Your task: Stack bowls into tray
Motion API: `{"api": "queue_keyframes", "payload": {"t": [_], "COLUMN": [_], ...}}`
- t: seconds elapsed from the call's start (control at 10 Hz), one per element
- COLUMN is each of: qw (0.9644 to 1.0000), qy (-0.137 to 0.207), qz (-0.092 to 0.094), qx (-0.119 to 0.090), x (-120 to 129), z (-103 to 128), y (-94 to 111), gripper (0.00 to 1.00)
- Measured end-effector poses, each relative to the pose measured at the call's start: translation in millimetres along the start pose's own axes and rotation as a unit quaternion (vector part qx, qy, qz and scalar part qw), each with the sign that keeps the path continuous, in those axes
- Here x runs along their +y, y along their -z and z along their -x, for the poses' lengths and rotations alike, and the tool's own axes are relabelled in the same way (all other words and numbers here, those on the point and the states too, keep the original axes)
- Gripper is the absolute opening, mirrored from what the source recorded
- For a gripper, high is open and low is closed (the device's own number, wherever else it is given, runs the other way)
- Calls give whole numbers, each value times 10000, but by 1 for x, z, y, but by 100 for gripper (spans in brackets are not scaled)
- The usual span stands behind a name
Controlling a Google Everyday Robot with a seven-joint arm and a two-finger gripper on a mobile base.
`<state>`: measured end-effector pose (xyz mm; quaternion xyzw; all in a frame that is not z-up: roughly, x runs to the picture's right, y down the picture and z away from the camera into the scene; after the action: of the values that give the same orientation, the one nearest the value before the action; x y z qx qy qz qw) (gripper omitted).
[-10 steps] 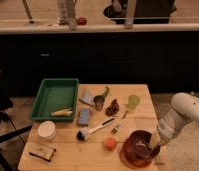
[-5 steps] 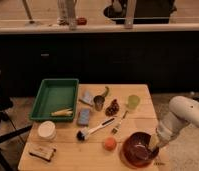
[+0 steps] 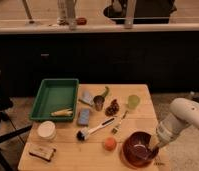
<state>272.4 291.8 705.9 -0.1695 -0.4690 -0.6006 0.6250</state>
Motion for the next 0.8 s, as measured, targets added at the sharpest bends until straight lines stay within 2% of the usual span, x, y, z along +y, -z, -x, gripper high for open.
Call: {"api": "queue_keyframes", "payload": {"t": [0.8], "qw": [9999], "qy": [36], "qz": [122], "qx": [34], "x": [-6], "z": [-2], "y": [-4], "gripper": [2]}}
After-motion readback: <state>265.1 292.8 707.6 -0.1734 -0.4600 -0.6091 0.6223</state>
